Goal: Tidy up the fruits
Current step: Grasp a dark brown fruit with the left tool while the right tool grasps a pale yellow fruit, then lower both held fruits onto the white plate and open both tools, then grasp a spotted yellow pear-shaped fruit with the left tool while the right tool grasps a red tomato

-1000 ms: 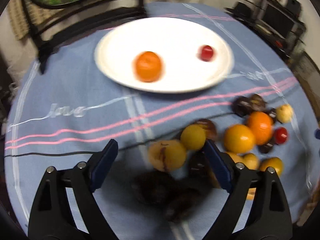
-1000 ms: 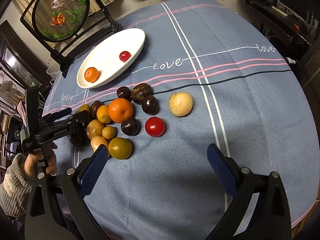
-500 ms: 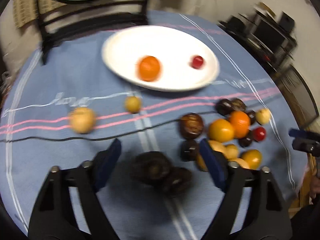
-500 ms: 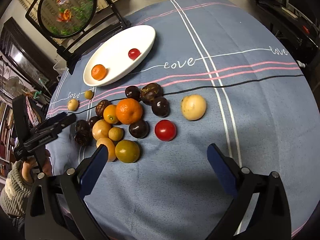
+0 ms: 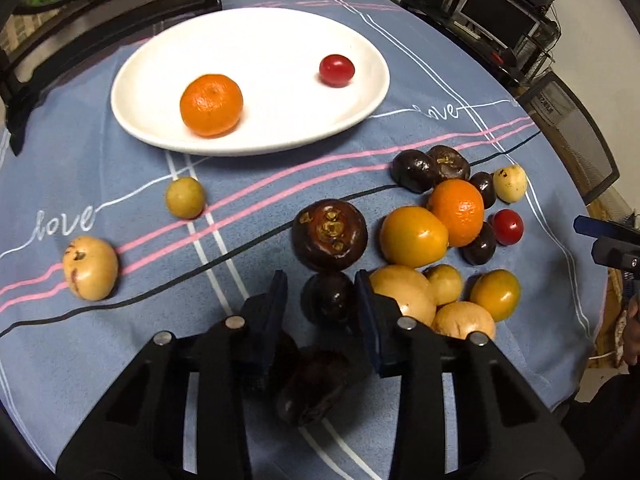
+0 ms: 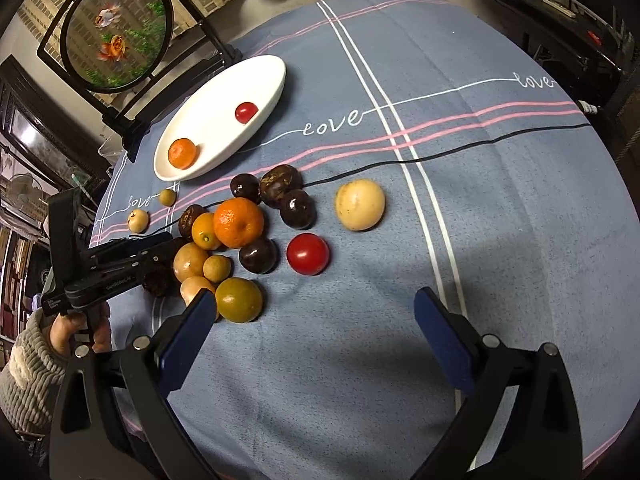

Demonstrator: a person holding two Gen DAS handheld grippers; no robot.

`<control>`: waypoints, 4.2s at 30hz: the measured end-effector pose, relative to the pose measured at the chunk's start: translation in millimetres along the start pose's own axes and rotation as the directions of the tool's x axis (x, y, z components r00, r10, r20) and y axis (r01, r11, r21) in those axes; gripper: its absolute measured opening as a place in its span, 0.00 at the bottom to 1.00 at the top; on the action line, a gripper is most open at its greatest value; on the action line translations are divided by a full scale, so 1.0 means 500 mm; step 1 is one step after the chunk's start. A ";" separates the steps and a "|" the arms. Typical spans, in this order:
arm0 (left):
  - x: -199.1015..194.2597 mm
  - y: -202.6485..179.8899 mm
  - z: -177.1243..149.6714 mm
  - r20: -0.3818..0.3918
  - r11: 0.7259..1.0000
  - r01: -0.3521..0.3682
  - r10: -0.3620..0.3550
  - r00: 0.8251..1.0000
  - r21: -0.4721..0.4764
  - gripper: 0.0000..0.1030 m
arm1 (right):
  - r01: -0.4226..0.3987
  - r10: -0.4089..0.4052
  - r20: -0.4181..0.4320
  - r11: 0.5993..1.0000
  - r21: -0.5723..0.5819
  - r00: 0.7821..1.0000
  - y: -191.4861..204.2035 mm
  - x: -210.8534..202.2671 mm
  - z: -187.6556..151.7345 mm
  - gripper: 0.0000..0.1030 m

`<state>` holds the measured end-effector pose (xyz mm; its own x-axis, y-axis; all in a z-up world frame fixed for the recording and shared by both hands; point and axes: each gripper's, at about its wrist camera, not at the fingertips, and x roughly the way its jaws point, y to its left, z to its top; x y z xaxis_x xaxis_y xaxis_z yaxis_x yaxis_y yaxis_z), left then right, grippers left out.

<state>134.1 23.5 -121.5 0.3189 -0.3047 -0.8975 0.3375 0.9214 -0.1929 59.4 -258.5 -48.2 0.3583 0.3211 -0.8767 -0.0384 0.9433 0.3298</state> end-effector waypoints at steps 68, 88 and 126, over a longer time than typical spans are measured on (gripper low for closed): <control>0.025 0.186 0.312 0.187 0.962 -0.115 0.164 0.969 -0.247 0.58 | -0.080 0.104 0.053 0.937 -0.339 0.993 0.184 0.311 0.403 0.71; -0.169 0.268 -0.081 0.131 0.851 -0.197 0.294 0.947 -0.487 0.64 | -0.073 0.074 0.006 0.992 -0.101 0.997 0.053 0.102 0.094 0.75; -0.122 0.088 -0.184 0.091 0.925 -0.071 0.113 0.989 -0.374 0.40 | 0.032 -0.029 0.014 0.970 -0.242 0.999 0.043 0.095 0.030 0.70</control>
<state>48.2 104.8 -111.7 0.4345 -0.2197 -0.8735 -0.0422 0.9638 -0.2634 89.6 -224.4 -77.4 0.3720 0.2921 -0.8811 -0.2516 0.9454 0.2072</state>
